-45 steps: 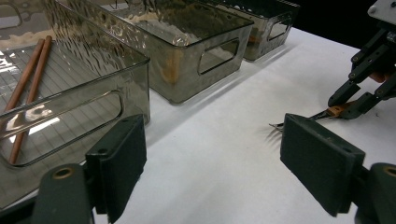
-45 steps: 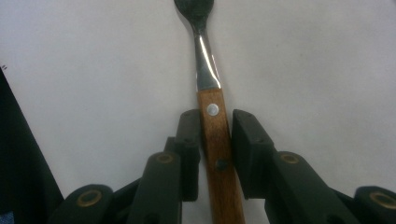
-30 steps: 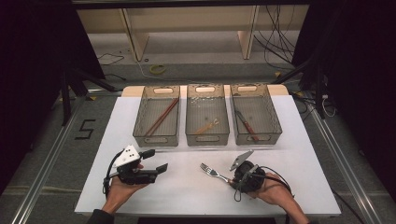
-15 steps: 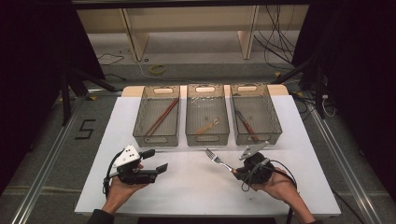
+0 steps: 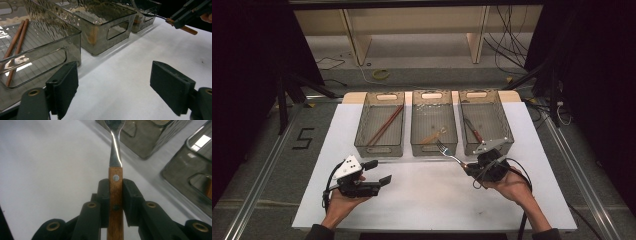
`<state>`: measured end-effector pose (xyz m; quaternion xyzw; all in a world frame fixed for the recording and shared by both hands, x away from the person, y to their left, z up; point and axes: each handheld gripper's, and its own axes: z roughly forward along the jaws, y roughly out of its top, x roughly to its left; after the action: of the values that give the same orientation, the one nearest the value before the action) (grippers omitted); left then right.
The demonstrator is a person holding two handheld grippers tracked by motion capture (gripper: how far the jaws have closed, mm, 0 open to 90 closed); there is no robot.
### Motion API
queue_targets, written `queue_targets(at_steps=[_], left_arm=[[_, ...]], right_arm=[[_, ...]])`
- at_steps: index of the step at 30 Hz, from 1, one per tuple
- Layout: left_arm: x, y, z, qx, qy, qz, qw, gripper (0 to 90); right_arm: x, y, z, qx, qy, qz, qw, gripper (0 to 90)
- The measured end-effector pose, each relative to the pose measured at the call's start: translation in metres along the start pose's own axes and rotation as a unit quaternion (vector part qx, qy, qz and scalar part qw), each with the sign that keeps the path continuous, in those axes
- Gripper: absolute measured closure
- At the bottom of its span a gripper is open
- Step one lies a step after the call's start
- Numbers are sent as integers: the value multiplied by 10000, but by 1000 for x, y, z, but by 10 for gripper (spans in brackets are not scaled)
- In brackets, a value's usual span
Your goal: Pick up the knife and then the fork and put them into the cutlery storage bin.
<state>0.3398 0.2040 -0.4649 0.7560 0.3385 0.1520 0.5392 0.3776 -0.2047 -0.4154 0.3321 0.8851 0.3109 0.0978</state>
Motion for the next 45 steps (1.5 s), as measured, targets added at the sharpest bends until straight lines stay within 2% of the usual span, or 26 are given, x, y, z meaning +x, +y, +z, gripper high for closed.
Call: queue_targets(at_steps=[18,35,45], left_arm=[[0,0,0,-20,0,2,10000,220],[1,0,-1,-49,6,-17,10000,220],[1,0,-1,-59,11,-23,10000,219]], right_arm=[[-20,14,-9,-360,-224,184,9989,777],[-56,27,-24,-658,-518,570,9949,777],[-72,40,-24,-671,-686,731,9927,777]])
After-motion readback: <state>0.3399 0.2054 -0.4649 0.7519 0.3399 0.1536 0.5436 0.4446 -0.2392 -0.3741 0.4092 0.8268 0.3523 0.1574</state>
